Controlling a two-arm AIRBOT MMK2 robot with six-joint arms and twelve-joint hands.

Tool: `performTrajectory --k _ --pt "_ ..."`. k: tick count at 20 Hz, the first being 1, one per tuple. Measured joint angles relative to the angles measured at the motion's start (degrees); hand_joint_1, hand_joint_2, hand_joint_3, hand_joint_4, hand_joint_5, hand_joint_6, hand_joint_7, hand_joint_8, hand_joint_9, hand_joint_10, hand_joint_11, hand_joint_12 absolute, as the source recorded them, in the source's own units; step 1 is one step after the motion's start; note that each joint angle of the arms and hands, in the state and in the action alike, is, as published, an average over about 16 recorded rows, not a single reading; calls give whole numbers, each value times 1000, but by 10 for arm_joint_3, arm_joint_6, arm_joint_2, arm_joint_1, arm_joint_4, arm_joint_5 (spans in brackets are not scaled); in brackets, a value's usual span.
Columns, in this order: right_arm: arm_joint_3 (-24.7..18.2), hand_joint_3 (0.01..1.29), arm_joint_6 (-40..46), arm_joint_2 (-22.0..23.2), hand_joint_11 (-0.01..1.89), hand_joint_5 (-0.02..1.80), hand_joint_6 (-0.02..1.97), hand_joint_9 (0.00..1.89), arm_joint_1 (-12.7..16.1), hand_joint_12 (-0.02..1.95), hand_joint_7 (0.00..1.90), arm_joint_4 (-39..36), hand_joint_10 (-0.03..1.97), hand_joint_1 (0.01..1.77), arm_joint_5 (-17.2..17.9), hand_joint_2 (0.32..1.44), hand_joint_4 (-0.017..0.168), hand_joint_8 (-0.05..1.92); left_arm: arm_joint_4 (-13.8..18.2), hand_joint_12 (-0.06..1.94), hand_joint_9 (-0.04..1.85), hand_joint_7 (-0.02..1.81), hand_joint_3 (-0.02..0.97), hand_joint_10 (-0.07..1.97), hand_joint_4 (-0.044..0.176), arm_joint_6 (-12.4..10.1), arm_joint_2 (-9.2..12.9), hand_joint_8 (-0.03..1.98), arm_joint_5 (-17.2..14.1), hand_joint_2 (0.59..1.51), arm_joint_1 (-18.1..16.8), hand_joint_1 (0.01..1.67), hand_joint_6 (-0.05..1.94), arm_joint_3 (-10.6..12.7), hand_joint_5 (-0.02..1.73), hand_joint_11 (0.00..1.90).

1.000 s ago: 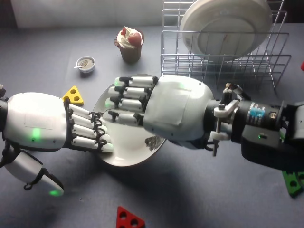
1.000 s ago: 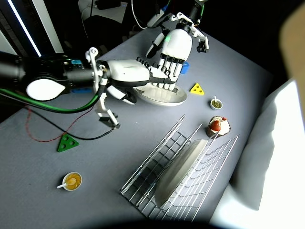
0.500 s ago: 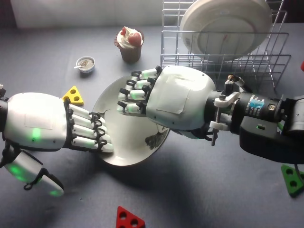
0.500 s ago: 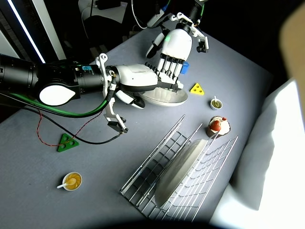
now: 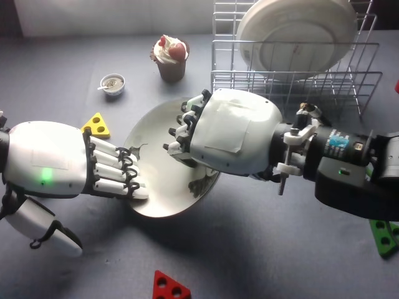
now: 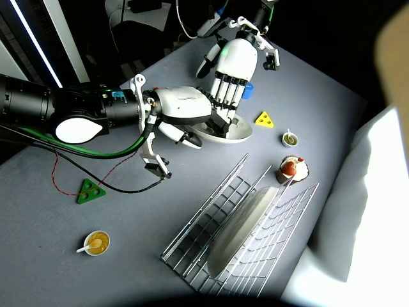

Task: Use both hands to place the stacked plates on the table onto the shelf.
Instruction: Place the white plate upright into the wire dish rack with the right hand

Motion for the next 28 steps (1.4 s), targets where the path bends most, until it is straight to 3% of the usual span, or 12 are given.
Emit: performTrajectory --k 8,14,24,28 --pt "-44 12 2 31 965 905 1011 984 -8 634 995 42 832 1470 8 958 3 704 -19 4 288 258 -1 -16 -9 0 1 -13 -3 1157 -7 75 -35 9 202 260" --pt "-84 11 4 64 1065 980 900 1122 -11 609 1134 78 671 1418 4 956 -2 506 -49 9 292 282 -1 -7 -3 0 4 -9 -4 1157 -29 71 -19 30 234 262" --pt "-130 11 15 102 1042 999 779 1207 -12 1089 1221 95 574 1408 -2 959 -10 287 -113 19 295 309 -1 6 1 -5 16 2 -5 1157 -75 63 9 79 256 255" --pt "-142 11 46 117 1032 985 797 1191 -2 1176 1247 94 618 1412 -10 959 -10 234 -127 19 291 307 -1 6 -1 -9 19 4 -5 1157 -85 64 10 94 255 249"
